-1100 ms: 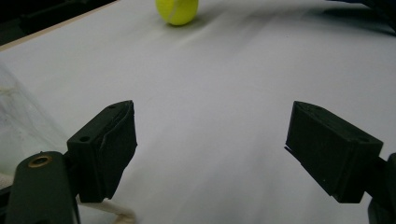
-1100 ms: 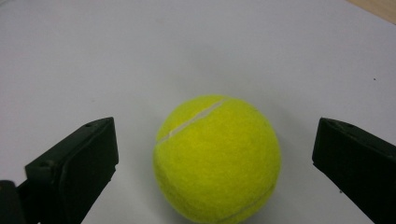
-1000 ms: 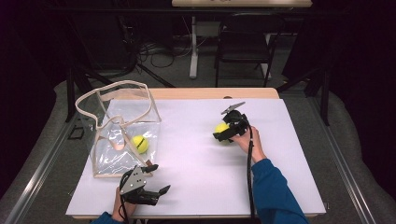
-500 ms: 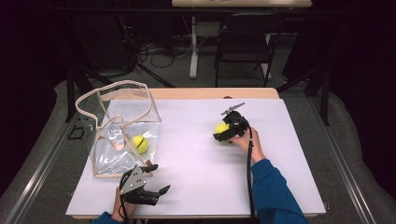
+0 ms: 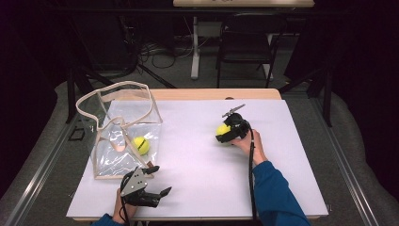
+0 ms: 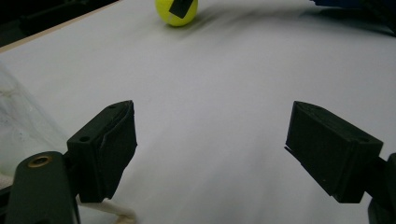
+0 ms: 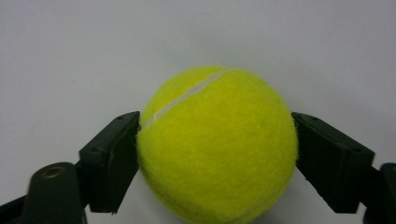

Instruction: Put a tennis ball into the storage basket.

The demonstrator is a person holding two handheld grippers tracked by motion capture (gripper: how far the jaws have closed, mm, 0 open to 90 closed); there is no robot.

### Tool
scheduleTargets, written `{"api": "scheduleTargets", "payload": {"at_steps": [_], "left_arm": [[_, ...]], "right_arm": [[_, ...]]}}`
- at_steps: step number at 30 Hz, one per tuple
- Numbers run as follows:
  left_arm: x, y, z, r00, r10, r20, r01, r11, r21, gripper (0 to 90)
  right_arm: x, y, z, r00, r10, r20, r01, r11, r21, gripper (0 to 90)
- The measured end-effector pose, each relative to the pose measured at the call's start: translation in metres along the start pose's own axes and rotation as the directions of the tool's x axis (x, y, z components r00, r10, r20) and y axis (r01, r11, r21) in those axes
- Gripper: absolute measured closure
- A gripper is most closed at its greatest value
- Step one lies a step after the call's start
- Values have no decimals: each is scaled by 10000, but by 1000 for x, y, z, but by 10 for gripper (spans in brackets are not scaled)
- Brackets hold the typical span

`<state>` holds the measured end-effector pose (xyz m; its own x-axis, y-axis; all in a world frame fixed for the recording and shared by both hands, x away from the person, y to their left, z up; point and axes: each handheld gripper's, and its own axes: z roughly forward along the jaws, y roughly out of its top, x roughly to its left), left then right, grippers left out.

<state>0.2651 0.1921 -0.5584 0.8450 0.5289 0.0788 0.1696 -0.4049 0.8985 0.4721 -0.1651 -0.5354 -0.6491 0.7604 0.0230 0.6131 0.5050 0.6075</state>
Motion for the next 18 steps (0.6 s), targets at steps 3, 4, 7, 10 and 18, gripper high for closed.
{"api": "scheduleTargets", "payload": {"at_steps": [3,4,7,10,18], "left_arm": [[0,0,0,10000,-21,-20,21,10000,-20,160],[0,0,0,10000,-20,-13,20,10000,-26,160],[-1,0,1,10000,-26,-16,26,10000,-24,160],[-1,0,1,10000,16,-9,-16,10000,36,160],[-1,0,0,10000,33,-15,-33,10000,31,160]], "right_arm": [[0,0,1,10000,20,-76,-19,9999,147,245],[0,0,0,10000,33,-86,-32,9999,128,249],[0,0,1,9999,28,-127,-27,10000,76,253],[0,0,0,10000,-13,-62,14,9999,149,256],[1,1,-5,9999,-104,75,105,9999,-61,258]]}}
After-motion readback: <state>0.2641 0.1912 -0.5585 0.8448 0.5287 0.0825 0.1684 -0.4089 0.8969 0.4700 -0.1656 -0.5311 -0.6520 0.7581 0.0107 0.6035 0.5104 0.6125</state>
